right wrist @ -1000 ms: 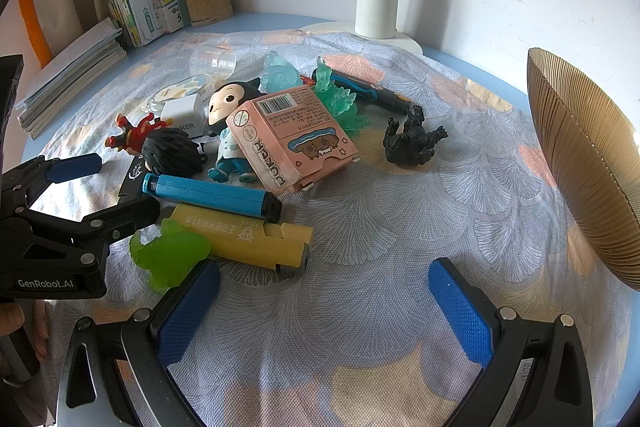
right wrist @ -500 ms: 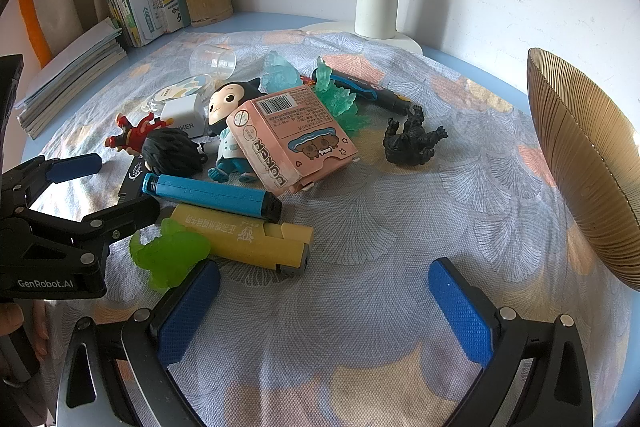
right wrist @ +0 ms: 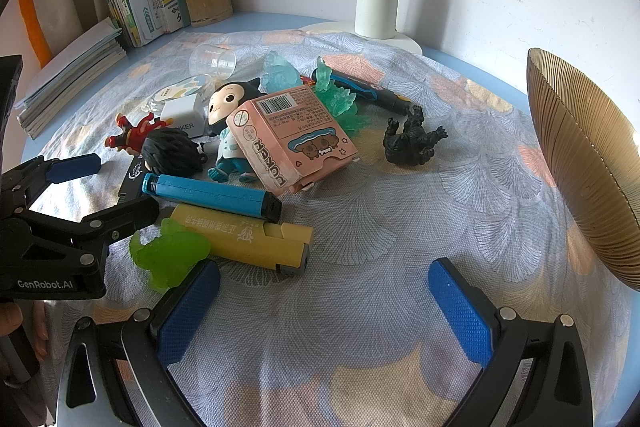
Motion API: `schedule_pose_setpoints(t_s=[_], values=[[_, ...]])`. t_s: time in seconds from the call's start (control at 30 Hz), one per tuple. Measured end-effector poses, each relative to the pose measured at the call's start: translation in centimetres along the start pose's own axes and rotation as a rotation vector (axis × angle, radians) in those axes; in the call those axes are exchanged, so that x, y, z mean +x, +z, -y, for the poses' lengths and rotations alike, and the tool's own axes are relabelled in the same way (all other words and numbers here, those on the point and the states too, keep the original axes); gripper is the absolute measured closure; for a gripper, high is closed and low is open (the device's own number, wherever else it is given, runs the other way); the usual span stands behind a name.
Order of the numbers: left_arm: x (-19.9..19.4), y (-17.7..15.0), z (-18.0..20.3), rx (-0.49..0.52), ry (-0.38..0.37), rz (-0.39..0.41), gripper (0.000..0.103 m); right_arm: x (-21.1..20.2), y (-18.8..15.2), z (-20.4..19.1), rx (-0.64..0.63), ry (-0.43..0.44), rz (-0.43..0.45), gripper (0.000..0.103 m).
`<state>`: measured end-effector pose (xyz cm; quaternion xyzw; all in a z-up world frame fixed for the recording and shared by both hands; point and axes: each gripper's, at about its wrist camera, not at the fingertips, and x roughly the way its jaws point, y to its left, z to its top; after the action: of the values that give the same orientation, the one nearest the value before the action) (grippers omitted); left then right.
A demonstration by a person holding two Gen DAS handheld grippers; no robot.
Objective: Organize rigid objects
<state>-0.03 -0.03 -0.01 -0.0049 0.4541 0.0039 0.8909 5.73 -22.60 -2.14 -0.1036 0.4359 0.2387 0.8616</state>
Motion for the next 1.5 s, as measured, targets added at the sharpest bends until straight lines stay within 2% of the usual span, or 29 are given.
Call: schedule_pose_setpoints(t_s=[0.9,1.0,1.1,1.2,1.27,1.3,1.33,1.4,1.47,1.5], values=[[0.0,0.0,0.0,0.0,0.0,0.0,0.0,-0.8,-0.1,-0.2,0.012,0.008,-0.016,0.0],[0.0,0.0,0.0,0.002,-0.001,-0.002,0.0,-2.0,-0.5,0.0,0.058,0.041,-0.009,0.01],[-0.3,-0.2,-0.6,-0.011,-0.003,-0.021,0.0,-3.7,-0.9,-1.0,0.05,0.092,0.01,0.012],[-0.8,-0.4,-2.8,-0.068,0.007,0.018,0.001,-4.4,-0.9,-3.1,0.006,0.127,0.029,0.012],[-1.1,-0.7,-4.0,-0.093,0.015,0.028,0.001,-3.4,-0.7,-4.2,-0.009,0.135,0.007,0.016],[-1.1,-0.9,-4.3,-0.098,0.007,0.031,0.001,-2.7,-0.6,-4.6,0.002,0.13,-0.005,0.025],[-1.1,-0.9,-4.6,-0.102,-0.004,0.031,0.001,-2.4,-0.5,-4.8,0.011,0.117,-0.002,0.029],[-1.1,-0.9,-4.5,-0.102,-0.027,0.035,0.005,-2.3,-0.4,-5.2,0.009,0.085,0.058,0.036],[-1.4,-0.9,-3.8,-0.072,-0.07,0.045,0.007,-2.7,-0.4,-5.1,0.033,0.11,0.074,0.044],[-1.6,-0.9,-3.0,-0.048,-0.085,0.047,0.007,-2.7,-0.5,-5.0,0.045,0.134,0.082,0.051]])
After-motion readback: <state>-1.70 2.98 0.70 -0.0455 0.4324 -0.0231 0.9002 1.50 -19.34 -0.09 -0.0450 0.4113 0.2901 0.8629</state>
